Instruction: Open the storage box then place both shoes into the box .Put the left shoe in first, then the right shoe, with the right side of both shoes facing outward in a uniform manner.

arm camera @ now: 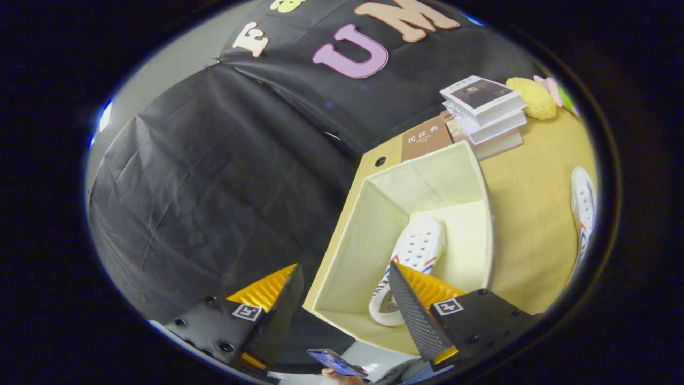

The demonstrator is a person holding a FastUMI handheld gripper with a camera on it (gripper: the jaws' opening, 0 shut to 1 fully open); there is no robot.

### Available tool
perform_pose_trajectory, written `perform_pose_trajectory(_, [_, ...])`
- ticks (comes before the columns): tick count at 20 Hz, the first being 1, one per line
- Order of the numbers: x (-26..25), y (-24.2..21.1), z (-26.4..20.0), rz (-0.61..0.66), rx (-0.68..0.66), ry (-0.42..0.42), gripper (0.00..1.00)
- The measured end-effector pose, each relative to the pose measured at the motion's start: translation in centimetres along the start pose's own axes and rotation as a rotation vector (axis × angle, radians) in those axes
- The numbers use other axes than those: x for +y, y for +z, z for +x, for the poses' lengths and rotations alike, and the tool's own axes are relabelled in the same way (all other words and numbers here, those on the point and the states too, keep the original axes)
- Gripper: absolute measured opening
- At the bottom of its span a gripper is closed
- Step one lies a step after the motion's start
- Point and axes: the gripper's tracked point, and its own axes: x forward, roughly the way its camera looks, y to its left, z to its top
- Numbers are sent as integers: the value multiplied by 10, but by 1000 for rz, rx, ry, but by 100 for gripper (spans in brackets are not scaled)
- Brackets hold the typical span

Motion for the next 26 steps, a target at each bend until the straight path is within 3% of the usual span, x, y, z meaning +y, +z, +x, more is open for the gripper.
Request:
perform_pose_trajectory(10, [-90, 35, -106, -233, -142, -197, 100])
perform_pose_trajectory(15, [-170, 29, -144, -317, -142, -387, 99])
perform_pose_trajectory(26, [-308, 9, -162, -265, -58, -676, 96])
